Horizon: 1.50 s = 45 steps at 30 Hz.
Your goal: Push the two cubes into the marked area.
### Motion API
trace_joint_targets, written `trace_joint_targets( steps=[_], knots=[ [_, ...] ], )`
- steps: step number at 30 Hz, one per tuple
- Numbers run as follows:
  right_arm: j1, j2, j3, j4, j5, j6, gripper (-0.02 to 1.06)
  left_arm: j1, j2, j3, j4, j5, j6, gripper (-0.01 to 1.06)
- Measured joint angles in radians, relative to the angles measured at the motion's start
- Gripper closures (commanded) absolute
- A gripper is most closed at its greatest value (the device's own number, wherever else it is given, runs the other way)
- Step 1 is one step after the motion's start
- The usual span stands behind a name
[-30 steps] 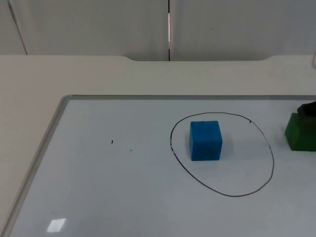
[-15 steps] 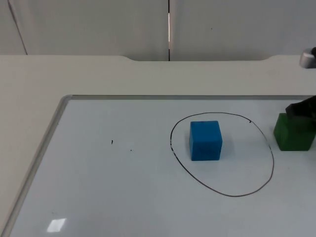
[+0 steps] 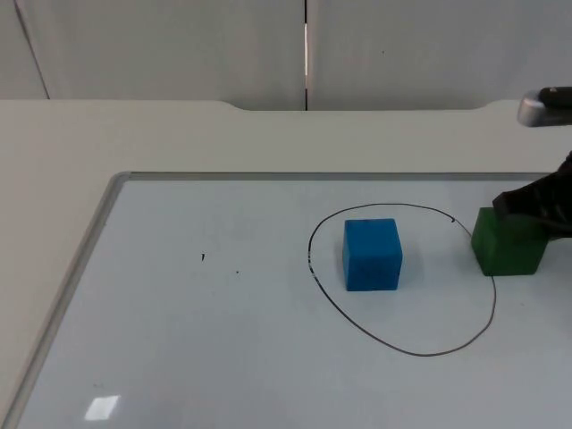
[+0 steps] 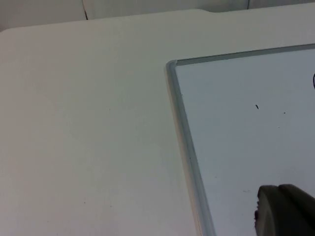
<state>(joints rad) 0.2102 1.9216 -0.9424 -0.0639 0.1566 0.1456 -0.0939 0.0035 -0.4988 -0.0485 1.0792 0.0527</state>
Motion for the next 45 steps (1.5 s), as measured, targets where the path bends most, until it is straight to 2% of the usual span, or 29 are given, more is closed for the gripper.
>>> trace_joint_targets(
  steps=[14,28,45],
  knots=[
    [0.049,0.0,0.0,0.039,0.0,0.004,1.04,0.0,0.0,0.0,0.0,0.0,0.0,1.05],
    [0.165,0.0,0.0,0.048,-0.018,0.009,1.04,0.0,0.0,0.0,0.0,0.0,0.0,1.05],
    [0.168,0.0,0.0,0.049,0.009,0.017,1.04,0.0,0.0,0.0,0.0,0.0,0.0,1.05]
  ],
)
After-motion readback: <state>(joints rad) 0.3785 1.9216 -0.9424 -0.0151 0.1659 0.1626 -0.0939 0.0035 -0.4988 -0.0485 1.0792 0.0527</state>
